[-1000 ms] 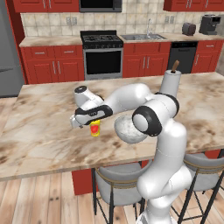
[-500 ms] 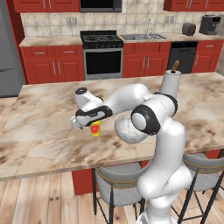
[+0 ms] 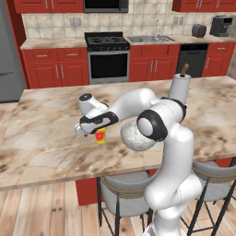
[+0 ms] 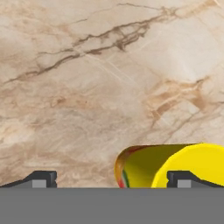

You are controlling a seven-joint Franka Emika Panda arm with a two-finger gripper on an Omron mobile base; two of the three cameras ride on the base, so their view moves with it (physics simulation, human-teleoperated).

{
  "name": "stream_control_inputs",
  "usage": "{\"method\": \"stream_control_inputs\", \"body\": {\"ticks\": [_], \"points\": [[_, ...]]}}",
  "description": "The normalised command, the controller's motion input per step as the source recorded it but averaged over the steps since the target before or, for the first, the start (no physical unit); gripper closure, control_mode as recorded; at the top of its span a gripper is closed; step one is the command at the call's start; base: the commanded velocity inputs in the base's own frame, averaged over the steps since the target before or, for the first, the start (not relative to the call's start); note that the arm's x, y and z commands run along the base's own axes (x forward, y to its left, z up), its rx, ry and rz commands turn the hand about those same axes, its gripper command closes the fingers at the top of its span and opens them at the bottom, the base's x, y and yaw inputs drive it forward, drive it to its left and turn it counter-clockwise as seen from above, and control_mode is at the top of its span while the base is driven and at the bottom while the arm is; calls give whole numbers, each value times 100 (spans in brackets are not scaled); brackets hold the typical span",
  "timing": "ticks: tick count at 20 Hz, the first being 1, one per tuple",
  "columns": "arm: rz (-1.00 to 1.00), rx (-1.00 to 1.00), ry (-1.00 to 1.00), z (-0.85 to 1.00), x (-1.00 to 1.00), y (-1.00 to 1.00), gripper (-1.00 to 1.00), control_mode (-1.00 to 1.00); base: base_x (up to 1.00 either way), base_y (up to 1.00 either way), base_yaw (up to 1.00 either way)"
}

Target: Place the cup inside the bowl on the dining table and move the bowl to any counter.

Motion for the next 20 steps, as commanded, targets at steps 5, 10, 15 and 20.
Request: {"method": "stream_control_inputs", "body": {"ticks": [5, 10, 15, 20], "points": [[1, 0, 0, -16, 1, 0, -100, -100, 0, 0, 0], [2, 0, 0, -17, 0, 0, -100, -100, 0, 0, 0], [1, 0, 0, -8, 0, 0, -100, -100, 0, 0, 0], [0, 0, 0, 0, 0, 0, -100, -100, 0, 0, 0]]}}
